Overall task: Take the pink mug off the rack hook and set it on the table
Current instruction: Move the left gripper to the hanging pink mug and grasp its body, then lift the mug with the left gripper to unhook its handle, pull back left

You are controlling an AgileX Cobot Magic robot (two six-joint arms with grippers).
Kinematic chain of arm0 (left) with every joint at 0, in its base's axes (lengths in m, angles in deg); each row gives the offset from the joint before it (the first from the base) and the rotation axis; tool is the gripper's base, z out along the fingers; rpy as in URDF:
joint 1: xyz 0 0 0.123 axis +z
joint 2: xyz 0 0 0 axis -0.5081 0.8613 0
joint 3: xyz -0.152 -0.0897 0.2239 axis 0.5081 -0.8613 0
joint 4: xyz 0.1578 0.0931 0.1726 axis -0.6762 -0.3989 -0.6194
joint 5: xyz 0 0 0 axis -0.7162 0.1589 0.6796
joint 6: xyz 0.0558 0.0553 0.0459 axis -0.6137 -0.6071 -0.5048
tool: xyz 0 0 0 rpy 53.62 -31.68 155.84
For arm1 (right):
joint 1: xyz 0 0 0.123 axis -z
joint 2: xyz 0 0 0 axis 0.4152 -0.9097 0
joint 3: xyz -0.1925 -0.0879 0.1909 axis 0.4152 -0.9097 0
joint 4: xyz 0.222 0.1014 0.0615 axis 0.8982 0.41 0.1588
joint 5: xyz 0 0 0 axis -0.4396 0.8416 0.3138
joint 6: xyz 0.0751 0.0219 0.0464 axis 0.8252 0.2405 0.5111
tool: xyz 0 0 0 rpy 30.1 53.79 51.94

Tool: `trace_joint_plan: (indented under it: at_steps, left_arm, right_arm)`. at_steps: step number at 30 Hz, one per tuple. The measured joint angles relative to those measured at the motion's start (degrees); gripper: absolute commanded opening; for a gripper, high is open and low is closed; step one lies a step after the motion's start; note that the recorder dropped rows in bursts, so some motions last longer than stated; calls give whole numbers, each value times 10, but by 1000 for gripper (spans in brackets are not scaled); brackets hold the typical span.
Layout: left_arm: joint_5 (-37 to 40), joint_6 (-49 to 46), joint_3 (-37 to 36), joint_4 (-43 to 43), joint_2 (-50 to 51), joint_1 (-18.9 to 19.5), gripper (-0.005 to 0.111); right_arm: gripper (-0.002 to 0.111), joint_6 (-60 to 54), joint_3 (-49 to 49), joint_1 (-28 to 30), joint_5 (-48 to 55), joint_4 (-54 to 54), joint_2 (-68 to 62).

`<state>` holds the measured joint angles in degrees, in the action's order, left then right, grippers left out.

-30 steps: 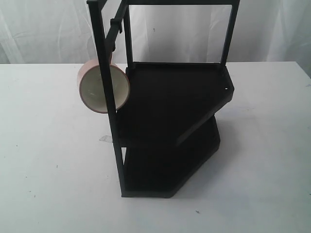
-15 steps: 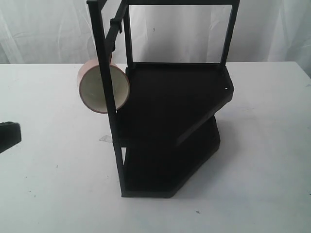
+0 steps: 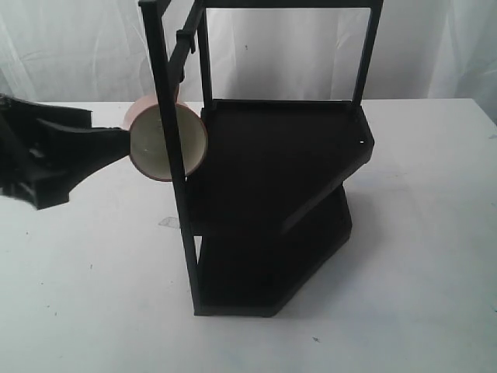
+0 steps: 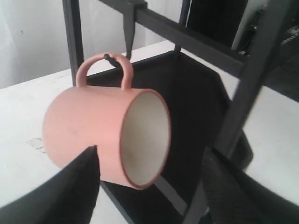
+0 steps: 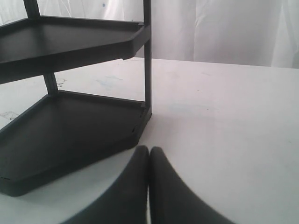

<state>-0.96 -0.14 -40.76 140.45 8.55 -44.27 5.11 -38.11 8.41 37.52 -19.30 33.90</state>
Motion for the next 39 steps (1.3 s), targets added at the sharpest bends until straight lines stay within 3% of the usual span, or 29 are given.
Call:
trace_joint_plan:
  at_steps: [12,25,39]
  left_arm:
    - [-102,-50,69,12,136,-48,66]
    - [-179,-53,109,13,188,-49,66]
    - [-179,-53,125,11,223,-49,63]
  right_arm:
    - [0,0,0,0,0,0,0]
    - [0,0,0,0,0,2,0]
    - [0,0,0,0,0,8,0]
